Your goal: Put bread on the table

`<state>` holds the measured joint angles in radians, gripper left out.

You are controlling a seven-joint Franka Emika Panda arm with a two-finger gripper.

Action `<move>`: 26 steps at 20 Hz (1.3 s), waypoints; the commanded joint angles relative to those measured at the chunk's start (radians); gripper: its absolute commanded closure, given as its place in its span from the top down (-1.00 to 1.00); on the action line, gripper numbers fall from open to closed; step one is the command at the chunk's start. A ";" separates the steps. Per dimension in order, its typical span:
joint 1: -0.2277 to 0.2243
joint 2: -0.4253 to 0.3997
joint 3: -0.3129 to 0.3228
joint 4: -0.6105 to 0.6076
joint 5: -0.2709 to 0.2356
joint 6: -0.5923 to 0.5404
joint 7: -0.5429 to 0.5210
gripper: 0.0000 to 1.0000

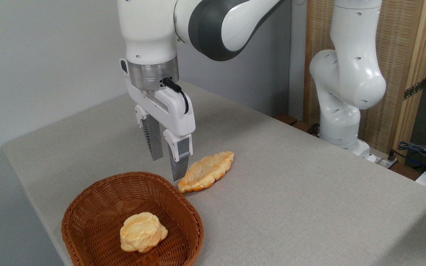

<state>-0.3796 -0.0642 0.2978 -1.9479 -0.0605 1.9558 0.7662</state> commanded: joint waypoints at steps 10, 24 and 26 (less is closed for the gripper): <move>-0.002 0.001 0.021 0.017 0.001 0.009 0.001 1.00; 0.001 0.050 0.030 0.015 0.002 0.205 0.002 1.00; 0.001 0.073 0.050 0.015 0.005 0.247 0.004 1.00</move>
<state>-0.3738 -0.0282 0.3183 -1.9381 -0.0605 2.1371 0.7659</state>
